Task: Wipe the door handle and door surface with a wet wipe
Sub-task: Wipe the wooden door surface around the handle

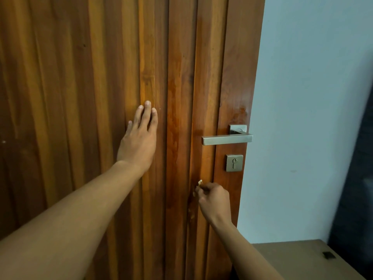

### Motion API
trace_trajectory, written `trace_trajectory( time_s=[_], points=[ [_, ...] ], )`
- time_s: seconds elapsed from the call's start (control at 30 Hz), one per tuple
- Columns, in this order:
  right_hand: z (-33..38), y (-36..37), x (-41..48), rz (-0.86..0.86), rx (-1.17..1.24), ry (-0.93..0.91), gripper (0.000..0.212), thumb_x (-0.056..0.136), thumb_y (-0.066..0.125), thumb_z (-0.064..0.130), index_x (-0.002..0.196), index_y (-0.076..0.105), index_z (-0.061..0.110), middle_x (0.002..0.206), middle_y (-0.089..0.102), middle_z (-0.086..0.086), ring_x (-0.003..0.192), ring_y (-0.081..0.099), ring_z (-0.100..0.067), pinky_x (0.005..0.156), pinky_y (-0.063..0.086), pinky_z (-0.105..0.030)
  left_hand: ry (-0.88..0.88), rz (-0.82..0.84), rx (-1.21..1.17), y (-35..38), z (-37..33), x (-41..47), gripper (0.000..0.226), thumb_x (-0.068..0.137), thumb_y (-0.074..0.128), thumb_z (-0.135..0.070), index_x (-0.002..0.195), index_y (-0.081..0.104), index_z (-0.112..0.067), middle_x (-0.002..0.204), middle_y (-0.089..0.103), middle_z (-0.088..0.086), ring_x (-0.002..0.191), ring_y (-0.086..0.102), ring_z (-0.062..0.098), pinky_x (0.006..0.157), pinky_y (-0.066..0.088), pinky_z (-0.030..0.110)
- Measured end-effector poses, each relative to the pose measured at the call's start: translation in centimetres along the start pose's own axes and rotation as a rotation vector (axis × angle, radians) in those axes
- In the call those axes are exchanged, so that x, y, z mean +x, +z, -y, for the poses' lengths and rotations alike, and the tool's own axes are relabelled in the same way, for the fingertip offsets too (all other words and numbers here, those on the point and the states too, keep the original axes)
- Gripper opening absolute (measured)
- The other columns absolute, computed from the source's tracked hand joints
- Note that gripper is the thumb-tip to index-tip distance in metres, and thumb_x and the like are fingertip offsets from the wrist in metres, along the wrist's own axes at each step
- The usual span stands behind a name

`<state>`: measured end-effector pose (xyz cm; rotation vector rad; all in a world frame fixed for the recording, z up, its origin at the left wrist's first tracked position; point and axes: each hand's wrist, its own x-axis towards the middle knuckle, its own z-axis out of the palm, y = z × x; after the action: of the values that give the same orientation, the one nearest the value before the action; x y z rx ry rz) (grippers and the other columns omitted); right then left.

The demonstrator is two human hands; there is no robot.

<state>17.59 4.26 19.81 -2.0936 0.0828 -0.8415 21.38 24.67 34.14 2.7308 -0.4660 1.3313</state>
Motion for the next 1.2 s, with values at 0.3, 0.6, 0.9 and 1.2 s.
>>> trace_trajectory(
  time_s=[0.3,0.6,0.9,1.2],
  points=[
    [4.0,-1.2,3.2,-0.252,-0.170,-0.351,0.023,0.095,0.059,0.023,0.113,0.070,0.013,0.103,0.067,0.003,0.088,0.064,-0.013,0.078,0.050,-0.017,0.012,-0.012,-0.013,0.0,0.2,0.2,0.086,0.096,0.053,0.000,0.154,-0.008,-0.013,0.163,-0.022,0.008,0.151,-0.015,0.027,0.122,0.022,0.047],
    [-1.1,0.7,-0.1,0.009,-0.600,-0.721,0.056,0.073,0.083,0.017,0.124,0.062,0.007,0.106,0.065,-0.005,0.083,0.063,-0.016,0.061,0.055,-0.022,0.018,-0.006,0.002,0.4,0.5,0.0,0.089,0.095,0.057,-0.002,0.154,-0.008,-0.013,0.163,-0.022,0.008,0.151,-0.014,0.027,0.120,0.027,0.045],
    [-0.5,-0.3,-2.8,0.336,-0.618,-0.546,0.033,0.101,0.047,0.028,0.131,0.054,0.017,0.124,0.056,-0.002,0.105,0.059,-0.016,0.089,0.050,-0.027,0.012,0.093,0.036,-1.5,0.2,-0.1,0.083,0.097,0.055,-0.010,0.155,-0.005,-0.013,0.164,-0.018,0.008,0.152,-0.009,0.027,0.117,0.035,0.042],
    [10.6,-5.4,0.2,0.158,-0.450,-0.677,0.027,0.098,0.052,0.029,0.124,0.058,0.025,0.109,0.055,0.006,0.089,0.057,-0.009,0.076,0.049,-0.019,0.009,0.016,0.000,-5.2,0.3,2.8,0.054,0.099,0.053,-0.021,0.149,0.034,-0.021,0.159,0.026,0.006,0.143,0.031,0.024,0.109,0.040,0.038]
  ],
)
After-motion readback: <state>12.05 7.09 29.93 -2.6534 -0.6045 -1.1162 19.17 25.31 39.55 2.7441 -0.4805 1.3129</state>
